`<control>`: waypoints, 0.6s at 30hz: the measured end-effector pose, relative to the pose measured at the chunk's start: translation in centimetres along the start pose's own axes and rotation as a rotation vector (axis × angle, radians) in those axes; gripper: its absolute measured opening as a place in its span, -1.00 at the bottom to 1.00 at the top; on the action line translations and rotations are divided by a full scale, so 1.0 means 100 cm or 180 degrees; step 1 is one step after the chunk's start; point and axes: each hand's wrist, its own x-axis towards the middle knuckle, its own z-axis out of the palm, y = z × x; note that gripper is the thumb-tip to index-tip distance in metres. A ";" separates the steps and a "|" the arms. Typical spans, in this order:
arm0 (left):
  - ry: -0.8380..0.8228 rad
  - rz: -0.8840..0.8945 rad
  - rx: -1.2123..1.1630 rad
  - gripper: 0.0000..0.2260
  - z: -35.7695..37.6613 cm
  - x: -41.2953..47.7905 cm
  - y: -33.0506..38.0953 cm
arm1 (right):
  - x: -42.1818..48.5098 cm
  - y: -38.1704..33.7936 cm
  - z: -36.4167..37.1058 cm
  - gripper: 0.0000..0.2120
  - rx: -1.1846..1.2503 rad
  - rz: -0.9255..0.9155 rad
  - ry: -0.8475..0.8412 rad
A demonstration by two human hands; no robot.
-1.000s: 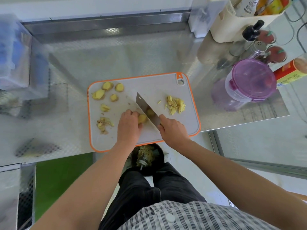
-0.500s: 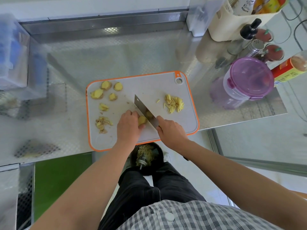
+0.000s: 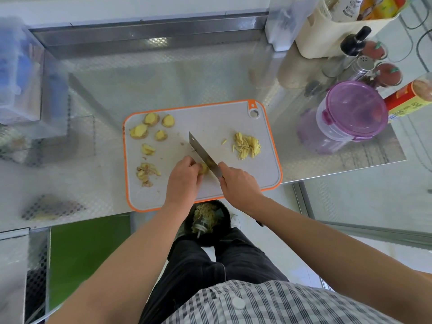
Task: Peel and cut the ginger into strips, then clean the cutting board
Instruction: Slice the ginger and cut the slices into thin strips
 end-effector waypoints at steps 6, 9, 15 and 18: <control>0.0040 0.0271 0.0354 -0.82 -0.004 0.001 0.001 | 0.002 0.002 -0.005 -0.87 0.0077 0.0062 0.0146; -0.0104 0.0362 0.0655 -0.75 -0.002 0.004 0.003 | 0.002 0.001 -0.008 -0.86 0.0110 0.0046 0.0264; -0.0213 0.0482 0.0808 -0.70 -0.004 0.008 0.002 | 0.001 -0.003 -0.008 -0.80 -0.0064 0.0056 0.0073; -0.0198 0.0437 0.0807 -0.69 -0.002 0.009 0.002 | 0.001 -0.005 -0.009 -0.80 -0.0090 0.0079 -0.0024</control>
